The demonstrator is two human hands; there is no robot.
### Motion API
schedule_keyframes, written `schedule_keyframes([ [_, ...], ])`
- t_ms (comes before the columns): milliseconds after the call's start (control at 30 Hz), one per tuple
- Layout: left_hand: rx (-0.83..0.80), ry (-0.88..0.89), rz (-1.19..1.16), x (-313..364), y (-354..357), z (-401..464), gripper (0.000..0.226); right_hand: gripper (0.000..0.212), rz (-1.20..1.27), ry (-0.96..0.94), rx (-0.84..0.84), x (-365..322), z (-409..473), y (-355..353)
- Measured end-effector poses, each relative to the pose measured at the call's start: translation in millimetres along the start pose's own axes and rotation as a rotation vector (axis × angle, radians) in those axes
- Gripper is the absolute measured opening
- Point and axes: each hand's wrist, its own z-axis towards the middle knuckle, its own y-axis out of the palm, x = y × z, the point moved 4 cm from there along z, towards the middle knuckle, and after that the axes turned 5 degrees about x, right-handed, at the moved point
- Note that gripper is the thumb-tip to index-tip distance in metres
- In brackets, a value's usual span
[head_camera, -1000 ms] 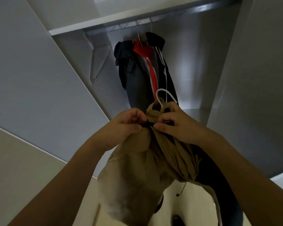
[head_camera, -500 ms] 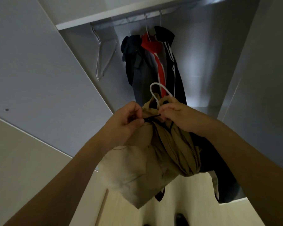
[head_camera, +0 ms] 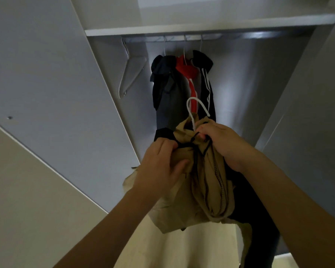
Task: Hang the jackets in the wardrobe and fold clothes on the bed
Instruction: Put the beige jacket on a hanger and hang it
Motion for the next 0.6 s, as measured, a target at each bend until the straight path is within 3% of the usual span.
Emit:
schedule_keyframes([
  [67,-0.064,0.036,0.021,-1.5,6.3,0.7,0.028,0.010,-0.004,0.014,-0.007,-1.3,0.6,0.6],
  [133,-0.174,-0.038,0.060,-4.2,11.6,1.1,0.032,0.013,-0.064,-0.018,-0.011,-2.1,1.4,2.6],
  [233,-0.099,0.068,0.178,-0.6,5.2,1.5,0.017,0.024,-0.176,-0.106,0.022,-5.8,2.0,5.6],
  [333,-0.129,0.148,0.230,5.3,-8.0,6.0,0.018,0.027,-0.320,-0.179,0.037,-7.7,6.7,3.7],
  [467,-0.110,0.298,0.204,6.1,-37.7,6.8,0.017,0.025,-0.264,-0.137,0.064,0.8,14.0,-5.5],
  [600,-0.196,0.090,0.099,-9.3,-52.5,11.5,0.012,0.030,-0.287,-0.163,-0.036,0.6,12.6,4.3],
])
